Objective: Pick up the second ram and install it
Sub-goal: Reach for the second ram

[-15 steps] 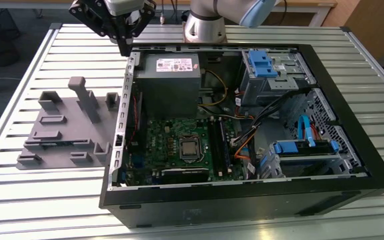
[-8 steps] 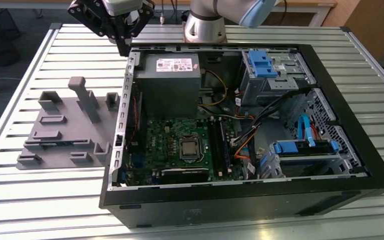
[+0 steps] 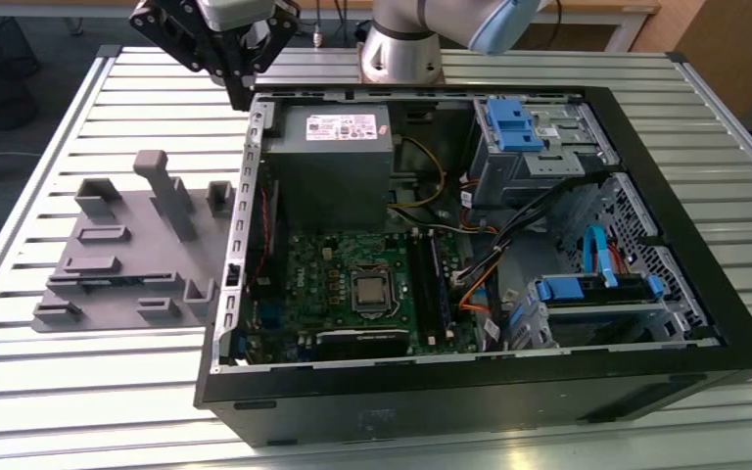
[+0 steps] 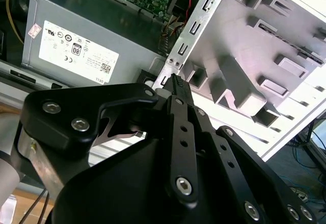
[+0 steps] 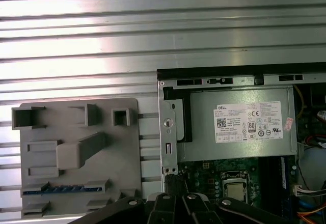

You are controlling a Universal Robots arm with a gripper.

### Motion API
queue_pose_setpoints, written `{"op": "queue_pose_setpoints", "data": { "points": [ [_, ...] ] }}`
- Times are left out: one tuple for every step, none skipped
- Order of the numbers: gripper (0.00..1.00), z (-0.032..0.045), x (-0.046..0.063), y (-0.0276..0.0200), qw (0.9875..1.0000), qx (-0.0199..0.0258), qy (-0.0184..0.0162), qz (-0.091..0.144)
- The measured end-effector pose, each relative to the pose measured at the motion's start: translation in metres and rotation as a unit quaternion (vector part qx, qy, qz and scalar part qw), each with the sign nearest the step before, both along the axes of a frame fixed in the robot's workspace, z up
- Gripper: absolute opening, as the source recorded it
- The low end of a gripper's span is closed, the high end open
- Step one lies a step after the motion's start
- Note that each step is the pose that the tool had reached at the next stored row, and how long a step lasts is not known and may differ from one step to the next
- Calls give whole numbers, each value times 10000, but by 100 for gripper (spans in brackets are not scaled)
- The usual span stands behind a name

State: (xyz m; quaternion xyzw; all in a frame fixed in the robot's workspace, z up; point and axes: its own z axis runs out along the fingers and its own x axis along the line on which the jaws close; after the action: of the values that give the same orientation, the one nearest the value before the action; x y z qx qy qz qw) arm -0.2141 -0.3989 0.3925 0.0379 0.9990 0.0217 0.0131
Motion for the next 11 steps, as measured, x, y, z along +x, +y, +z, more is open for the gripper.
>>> {"op": "queue_pose_setpoints", "data": {
  "points": [
    [11,0,-3,0,10000,0,0,0],
    [11,0,-5,0,10000,0,0,0],
    [11,0,-8,0,10000,0,0,0],
    [11,0,-11,0,10000,0,0,0],
    [11,0,-13,0,10000,0,0,0],
    [11,0,-16,0,10000,0,0,0],
    [11,0,-18,0,10000,0,0,0],
    [11,0,-20,0,10000,0,0,0],
    [11,-1,-23,0,10000,0,0,0],
    [11,-1,-26,0,10000,0,0,0],
    [11,-1,-28,0,10000,0,0,0]
  ]
}}
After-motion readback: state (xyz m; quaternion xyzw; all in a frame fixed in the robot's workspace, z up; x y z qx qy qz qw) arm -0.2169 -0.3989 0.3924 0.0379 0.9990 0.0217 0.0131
